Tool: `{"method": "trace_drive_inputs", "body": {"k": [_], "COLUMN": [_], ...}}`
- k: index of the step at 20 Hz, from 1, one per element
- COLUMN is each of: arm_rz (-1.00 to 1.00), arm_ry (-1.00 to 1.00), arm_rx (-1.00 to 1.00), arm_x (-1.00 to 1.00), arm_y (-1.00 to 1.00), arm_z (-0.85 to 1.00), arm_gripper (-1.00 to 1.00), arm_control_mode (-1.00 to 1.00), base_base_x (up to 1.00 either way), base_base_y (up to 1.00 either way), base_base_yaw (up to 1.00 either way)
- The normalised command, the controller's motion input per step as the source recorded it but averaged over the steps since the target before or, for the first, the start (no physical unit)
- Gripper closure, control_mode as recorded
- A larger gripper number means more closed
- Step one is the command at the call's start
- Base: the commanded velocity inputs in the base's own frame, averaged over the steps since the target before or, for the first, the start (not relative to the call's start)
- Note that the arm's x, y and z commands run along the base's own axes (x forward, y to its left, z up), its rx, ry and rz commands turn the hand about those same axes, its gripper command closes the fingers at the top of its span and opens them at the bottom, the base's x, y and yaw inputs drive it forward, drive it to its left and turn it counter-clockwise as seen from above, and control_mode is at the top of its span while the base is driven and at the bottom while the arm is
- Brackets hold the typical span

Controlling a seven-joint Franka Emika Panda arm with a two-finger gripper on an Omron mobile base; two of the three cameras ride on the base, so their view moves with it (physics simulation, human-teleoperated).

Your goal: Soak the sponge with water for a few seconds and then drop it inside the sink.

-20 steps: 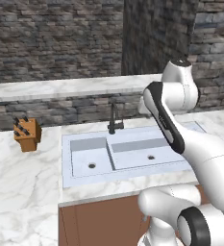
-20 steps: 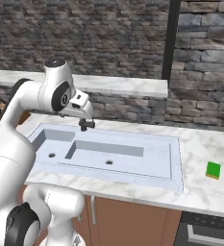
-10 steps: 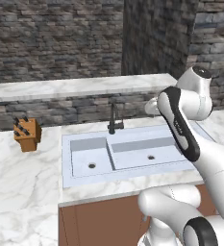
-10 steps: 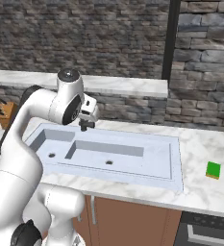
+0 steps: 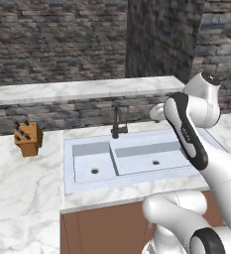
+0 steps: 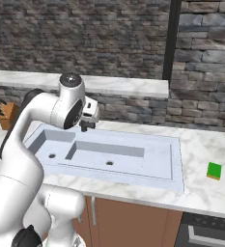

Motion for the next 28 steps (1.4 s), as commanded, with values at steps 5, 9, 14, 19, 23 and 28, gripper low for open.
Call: {"method": "trace_drive_inputs", "body": {"k": [5,9,14,19,23,28], "arm_rz": [0.08,0.03,0.02,0.01,0.00,0.05], "arm_ry": [-0.01,0.00,0.00,-0.02,-0.08,-0.01], "arm_rx": [0.00,0.00,0.00,0.00,0.00,0.00], "arm_x": [0.22,0.36,0.18,0.14,0.03,0.03], "arm_y": [-0.02,-0.01,0.00,0.06,0.10,0.08], "arm_z": [0.00,-0.09,-0.12,-0.22,-0.30,-0.10], "arm_gripper": [-1.00,-1.00,-1.00,-1.00,-1.00,-1.00], "arm_control_mode": [-1.00,-1.00,-1.00,-1.00,-1.00,-1.00], "base_base_x": [0.00,0.00,0.00,0.00,0.00,0.00], "base_base_y": [0.00,0.00,0.00,0.00,0.00,0.00], "base_base_yaw": [0.00,0.00,0.00,0.00,0.00,0.00]}}
